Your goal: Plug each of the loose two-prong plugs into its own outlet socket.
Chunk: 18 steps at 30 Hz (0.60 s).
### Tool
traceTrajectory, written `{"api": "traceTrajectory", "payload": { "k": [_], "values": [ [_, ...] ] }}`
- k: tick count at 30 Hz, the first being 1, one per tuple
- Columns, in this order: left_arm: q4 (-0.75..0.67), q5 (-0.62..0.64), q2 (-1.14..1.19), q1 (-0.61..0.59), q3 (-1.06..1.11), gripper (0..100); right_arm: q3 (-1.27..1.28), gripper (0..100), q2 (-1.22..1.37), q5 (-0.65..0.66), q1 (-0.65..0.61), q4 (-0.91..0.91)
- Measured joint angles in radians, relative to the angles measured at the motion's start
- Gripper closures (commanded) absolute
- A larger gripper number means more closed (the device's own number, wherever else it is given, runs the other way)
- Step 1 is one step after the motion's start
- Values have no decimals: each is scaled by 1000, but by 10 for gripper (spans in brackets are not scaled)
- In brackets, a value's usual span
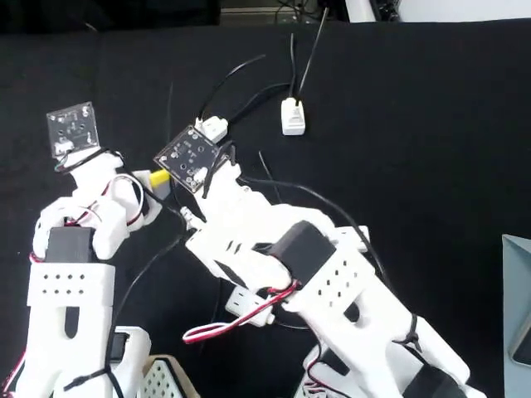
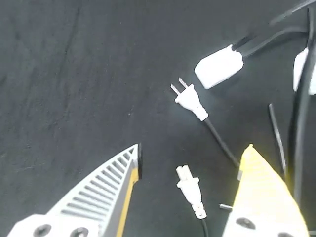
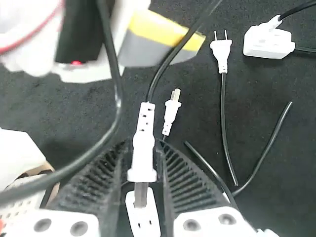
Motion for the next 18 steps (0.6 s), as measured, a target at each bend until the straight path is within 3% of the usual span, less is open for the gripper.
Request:
{"api": "traceTrajectory", "payload": {
  "k": [10,18],
  "values": [
    [155,9,-272,112,-5,678,64,987,0,3,-2,-97],
    [146,-60,-365,137,61,678,66,987,0,3,-8,-100]
  ]
}}
